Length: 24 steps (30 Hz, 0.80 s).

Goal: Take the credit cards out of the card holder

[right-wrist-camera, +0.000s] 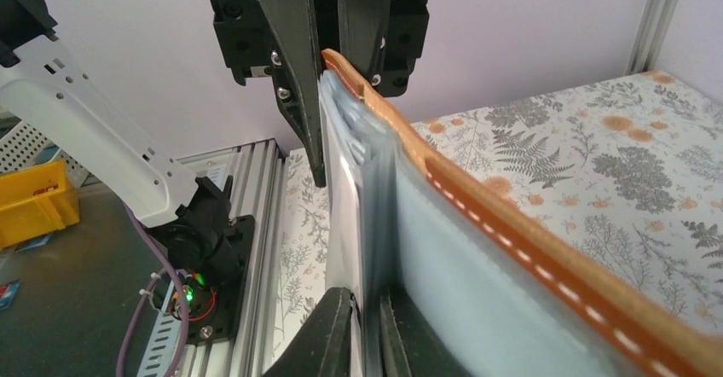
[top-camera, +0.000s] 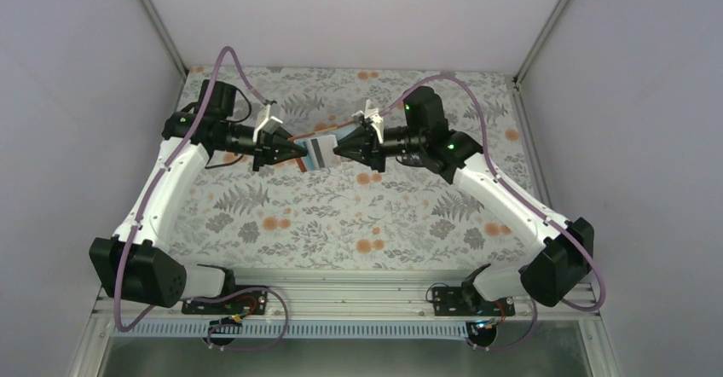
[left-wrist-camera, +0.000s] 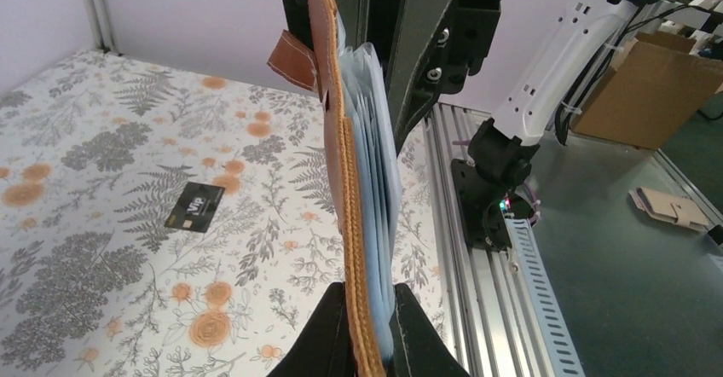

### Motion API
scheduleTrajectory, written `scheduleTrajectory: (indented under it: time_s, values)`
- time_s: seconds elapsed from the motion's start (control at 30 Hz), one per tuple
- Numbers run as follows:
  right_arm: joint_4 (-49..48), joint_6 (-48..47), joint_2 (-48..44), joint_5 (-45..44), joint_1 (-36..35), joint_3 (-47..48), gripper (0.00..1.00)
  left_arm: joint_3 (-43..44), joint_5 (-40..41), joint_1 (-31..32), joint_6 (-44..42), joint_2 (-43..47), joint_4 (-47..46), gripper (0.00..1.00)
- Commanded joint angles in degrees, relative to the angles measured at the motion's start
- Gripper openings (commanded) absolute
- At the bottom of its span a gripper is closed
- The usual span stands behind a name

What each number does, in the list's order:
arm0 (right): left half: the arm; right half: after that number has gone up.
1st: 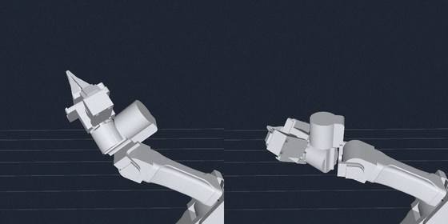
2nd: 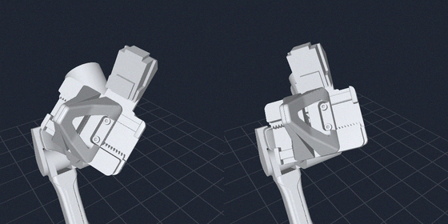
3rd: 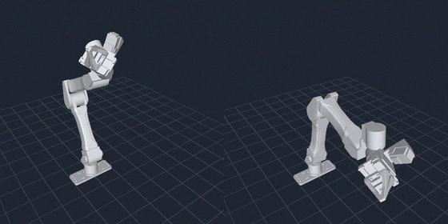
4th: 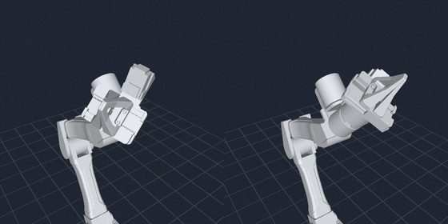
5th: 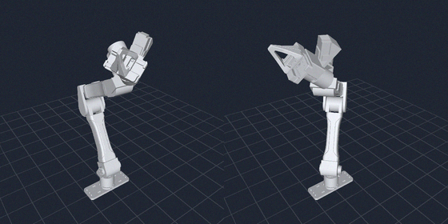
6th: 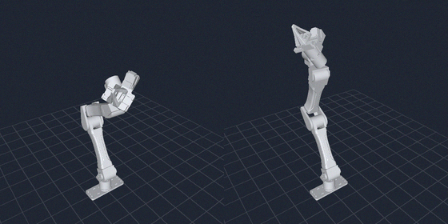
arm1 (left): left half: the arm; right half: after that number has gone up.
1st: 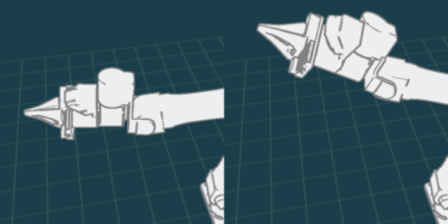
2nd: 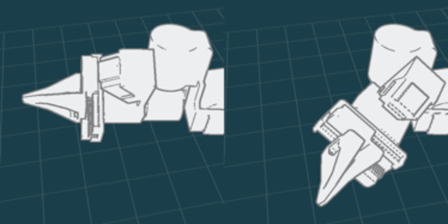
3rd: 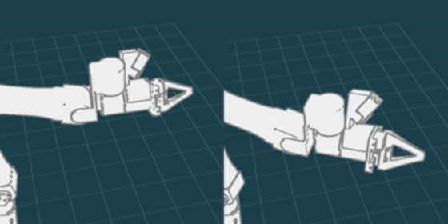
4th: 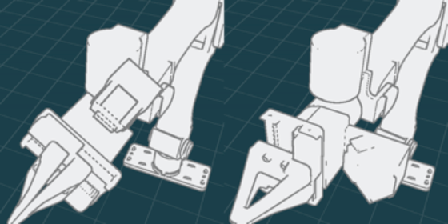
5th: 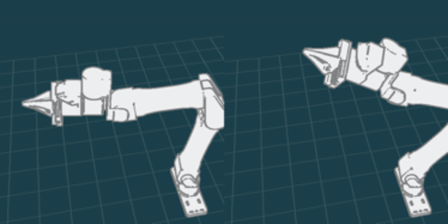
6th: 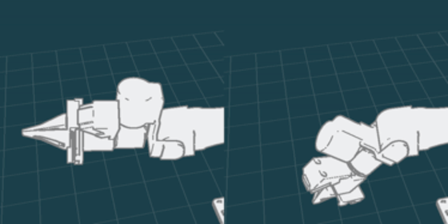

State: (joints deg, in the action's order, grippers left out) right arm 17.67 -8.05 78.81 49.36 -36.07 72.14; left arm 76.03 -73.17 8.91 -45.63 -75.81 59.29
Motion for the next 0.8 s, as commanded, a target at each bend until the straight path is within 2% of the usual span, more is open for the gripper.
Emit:
scheduleTrajectory:
  time_s: [0.0, 0.13, 0.5, 0.77]
  values:
    - [-2.42, 0.67, -1.41, -2.69, 0.91, 1.39, 0.13, 0.43, -2.57, 0.62, -3.17, -0.04, 1.89, 0.02]
    - [-2.64, 1.11, -2.36, -3.33, 1.64, 0.24, 0.04, 0.5, -2.51, 0.59, -3.33, 0.06, 2.11, 0.02]
    - [0.47, -0.29, -6.34, -5.35, 6.01, -2.41, 0.04, 0.7, -1.74, 0.5, -5.03, 0.14, 3.27, 0.02]
    - [1.99, -0.1, -9.28, -7.15, 9.41, -3.07, 0.04, 0.56, -0.43, 0.46, -2.76, 0.05, 1.44, 0.02]
